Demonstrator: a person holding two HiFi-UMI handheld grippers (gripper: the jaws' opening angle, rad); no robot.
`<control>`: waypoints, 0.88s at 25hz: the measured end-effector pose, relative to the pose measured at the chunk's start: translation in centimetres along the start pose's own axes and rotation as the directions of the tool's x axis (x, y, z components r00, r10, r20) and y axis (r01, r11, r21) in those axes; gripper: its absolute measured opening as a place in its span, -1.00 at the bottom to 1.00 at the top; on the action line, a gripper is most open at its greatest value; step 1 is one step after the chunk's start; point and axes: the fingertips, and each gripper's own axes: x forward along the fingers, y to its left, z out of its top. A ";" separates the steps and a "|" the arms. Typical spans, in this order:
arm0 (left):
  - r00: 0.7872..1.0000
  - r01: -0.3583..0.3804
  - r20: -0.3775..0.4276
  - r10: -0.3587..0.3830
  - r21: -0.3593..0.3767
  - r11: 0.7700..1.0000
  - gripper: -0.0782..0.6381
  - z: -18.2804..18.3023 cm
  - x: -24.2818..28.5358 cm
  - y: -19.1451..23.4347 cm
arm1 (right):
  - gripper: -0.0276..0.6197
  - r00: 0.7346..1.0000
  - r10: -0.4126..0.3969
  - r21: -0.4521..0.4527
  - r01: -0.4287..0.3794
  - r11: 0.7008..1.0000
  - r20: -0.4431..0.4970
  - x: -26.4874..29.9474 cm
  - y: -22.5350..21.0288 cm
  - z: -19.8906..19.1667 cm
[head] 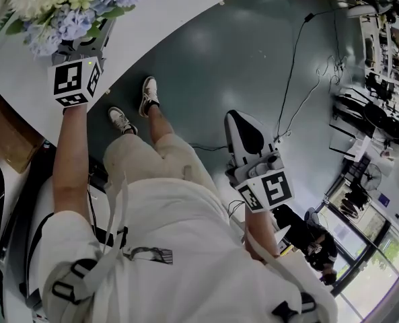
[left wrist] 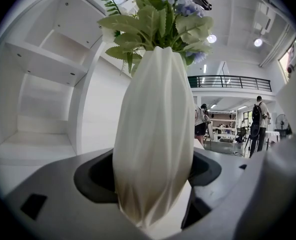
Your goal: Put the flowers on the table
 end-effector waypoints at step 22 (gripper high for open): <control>0.999 0.006 -0.032 -0.005 0.033 0.999 0.34 -1.3 1.0 -0.4 | -0.89 1.000 0.001 0.012 -0.001 1.000 0.024 -0.6 -1.4 -0.1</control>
